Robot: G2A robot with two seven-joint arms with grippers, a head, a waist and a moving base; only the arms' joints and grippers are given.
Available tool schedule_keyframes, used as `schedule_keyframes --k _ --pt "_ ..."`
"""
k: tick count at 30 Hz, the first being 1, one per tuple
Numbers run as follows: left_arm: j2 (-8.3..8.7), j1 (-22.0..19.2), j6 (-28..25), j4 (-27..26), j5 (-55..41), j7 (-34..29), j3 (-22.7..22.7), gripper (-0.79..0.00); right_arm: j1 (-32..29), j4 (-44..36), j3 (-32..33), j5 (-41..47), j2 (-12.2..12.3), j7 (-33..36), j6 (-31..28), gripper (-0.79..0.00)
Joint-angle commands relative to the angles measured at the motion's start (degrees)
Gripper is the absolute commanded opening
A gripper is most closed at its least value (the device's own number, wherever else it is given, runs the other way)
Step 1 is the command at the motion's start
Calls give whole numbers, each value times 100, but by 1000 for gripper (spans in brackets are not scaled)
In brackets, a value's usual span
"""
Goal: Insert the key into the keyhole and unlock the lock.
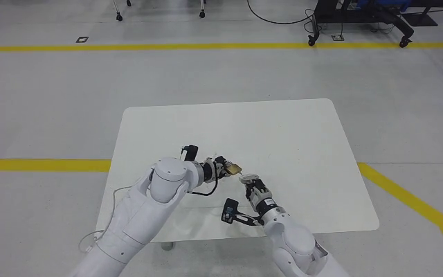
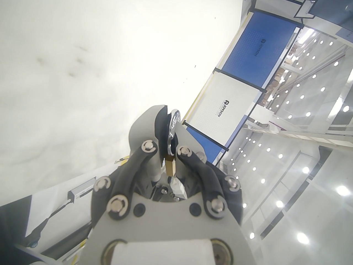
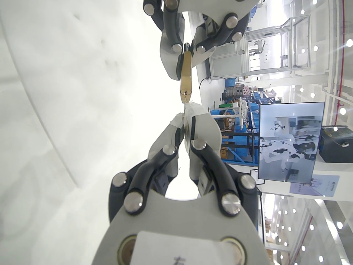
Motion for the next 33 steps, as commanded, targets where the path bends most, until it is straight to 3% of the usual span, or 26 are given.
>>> schedule_keyframes --k 1,33 --pt "-2 20 13 -37 19 10 -4 -785 -13 -12 2 -22 -8 -5 -11 -785" --pt "-21 152 100 -258 273 -131 -47 -785 -90 -16 1 -289 -147 -29 -116 -785"
